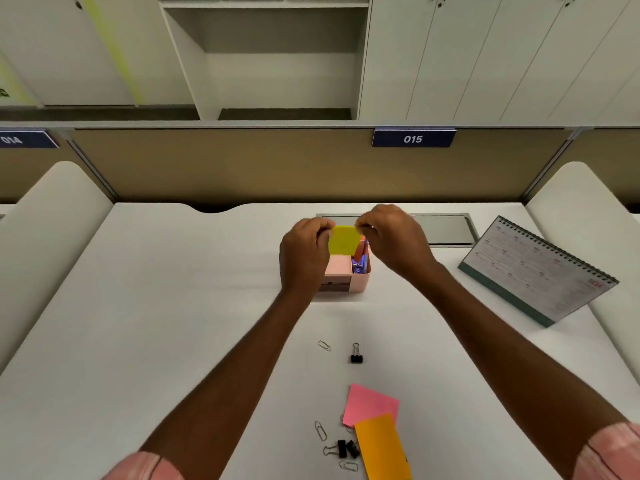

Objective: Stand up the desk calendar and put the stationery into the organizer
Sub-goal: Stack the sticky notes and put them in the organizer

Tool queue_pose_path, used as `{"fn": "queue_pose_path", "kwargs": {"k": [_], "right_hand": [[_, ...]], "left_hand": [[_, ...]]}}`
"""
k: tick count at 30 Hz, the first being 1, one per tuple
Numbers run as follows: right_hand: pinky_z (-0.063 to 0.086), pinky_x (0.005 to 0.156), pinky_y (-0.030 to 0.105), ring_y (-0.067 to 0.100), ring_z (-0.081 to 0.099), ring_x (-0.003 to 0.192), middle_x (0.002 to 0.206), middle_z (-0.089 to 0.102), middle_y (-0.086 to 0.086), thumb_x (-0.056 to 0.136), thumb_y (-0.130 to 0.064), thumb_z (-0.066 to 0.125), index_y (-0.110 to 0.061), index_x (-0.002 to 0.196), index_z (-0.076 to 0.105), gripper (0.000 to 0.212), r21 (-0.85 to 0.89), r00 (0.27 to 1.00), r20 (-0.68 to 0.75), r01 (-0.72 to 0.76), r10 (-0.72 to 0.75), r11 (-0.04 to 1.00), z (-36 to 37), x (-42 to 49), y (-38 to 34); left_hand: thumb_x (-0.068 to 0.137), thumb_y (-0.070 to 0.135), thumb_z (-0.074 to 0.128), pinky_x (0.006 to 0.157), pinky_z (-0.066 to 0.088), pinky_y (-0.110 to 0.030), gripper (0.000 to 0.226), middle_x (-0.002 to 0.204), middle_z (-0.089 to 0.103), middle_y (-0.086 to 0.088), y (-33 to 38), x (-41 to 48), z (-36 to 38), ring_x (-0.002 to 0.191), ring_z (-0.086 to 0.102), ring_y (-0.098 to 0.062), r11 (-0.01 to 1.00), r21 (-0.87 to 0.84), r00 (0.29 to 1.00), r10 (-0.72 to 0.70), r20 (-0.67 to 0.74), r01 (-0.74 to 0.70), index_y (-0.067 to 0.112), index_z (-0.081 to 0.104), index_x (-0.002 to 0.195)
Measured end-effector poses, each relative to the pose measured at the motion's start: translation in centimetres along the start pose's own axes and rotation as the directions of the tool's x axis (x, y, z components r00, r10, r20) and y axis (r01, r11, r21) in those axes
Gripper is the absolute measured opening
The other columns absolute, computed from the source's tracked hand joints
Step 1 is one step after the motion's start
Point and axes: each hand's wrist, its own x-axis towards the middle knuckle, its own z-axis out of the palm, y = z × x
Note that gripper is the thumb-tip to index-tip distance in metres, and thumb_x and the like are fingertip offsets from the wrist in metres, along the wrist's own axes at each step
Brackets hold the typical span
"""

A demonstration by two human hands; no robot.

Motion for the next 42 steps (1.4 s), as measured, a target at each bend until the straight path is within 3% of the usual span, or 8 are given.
{"fn": "queue_pose_path", "kwargs": {"k": [8,11,16,21,27,32,42], "right_hand": [[0.052,0.059,0.034,0.021,0.061,0.084,0.090,0.070,0.002,0.096,-0.013,0.062,-0.014,0.093,0.076,0.015,-0.099,0.995,-0.090,0.034,-0.043,0.995,1.2,4.7,2.6],[0.051,0.058,0.032,0.021,0.062,0.082,0.089,0.071,0.002,0.094,-0.012,0.065,-0.014,0.092,0.077,0.012,-0.116,0.997,-0.072,0.011,-0.019,0.993,2.8,5.3,3.7],[0.052,0.058,0.033,0.023,0.063,0.082,0.086,0.070,0.001,0.088,-0.012,0.069,-0.018,0.085,0.077,0.010,-0.152,0.998,0.013,-0.056,0.058,0.987,6.0,5.7,5.7],[0.056,0.061,0.034,0.022,0.064,0.078,0.086,0.072,0.004,0.089,-0.015,0.070,-0.018,0.088,0.079,0.010,-0.175,0.987,0.115,-0.091,0.112,0.980,8.1,5.6,6.5],[0.051,0.076,0.036,0.023,0.062,0.093,0.101,0.070,0.006,0.088,-0.025,0.075,-0.018,0.100,0.079,0.014,-0.193,0.956,0.238,-0.126,0.171,0.973,9.6,5.5,6.9],[0.049,0.086,0.039,0.023,0.060,0.100,0.107,0.068,0.008,0.090,-0.032,0.074,-0.016,0.105,0.076,0.023,-0.207,0.935,0.284,-0.159,0.215,0.965,11.0,5.2,7.0],[0.048,0.091,0.044,0.026,0.060,0.104,0.111,0.066,0.010,0.092,-0.036,0.068,-0.015,0.110,0.073,0.028,-0.240,0.929,0.309,-0.130,0.203,0.962,11.4,5.0,7.0]], "left_hand": [[0.091,0.019,0.070,0.071,0.049,-0.026,0.012,0.101,0.076,0.010,-0.8,6.9,2.3,0.088,0.067,-0.013,0.984,0.163,0.994,0.058,0.091,-0.072,0.026,0.079,0.096],[0.092,0.018,0.071,0.071,0.043,-0.022,0.012,0.103,0.076,0.008,-1.6,7.7,3.7,0.087,0.067,-0.013,0.980,0.175,0.987,0.066,0.147,-0.091,0.023,0.080,0.098],[0.096,0.018,0.067,0.077,0.047,-0.024,0.019,0.109,0.077,0.003,-3.4,7.6,6.1,0.099,0.069,-0.018,0.971,0.219,0.978,0.051,0.204,-0.096,0.022,0.077,0.112],[0.098,0.022,0.066,0.081,0.057,-0.033,0.028,0.112,0.077,-0.004,-5.1,7.2,8.2,0.097,0.072,-0.024,0.956,0.289,0.956,-0.042,0.291,-0.046,0.022,0.069,0.127],[0.099,0.023,0.065,0.078,0.056,-0.033,0.035,0.108,0.076,-0.003,-5.9,6.9,9.8,0.095,0.071,-0.024,0.941,0.338,0.929,-0.095,0.356,-0.033,0.024,0.060,0.134],[0.100,0.023,0.063,0.082,0.056,-0.038,0.032,0.112,0.075,-0.005,-6.1,6.6,10.1,0.098,0.070,-0.026,0.921,0.385,0.915,-0.107,0.389,-0.056,0.025,0.061,0.132],[0.100,0.023,0.065,0.087,0.054,-0.038,0.025,0.115,0.071,-0.008,-5.2,6.9,10.5,0.101,0.068,-0.027,0.857,0.509,0.873,-0.185,0.452,-0.082,0.020,0.063,0.125]]}}
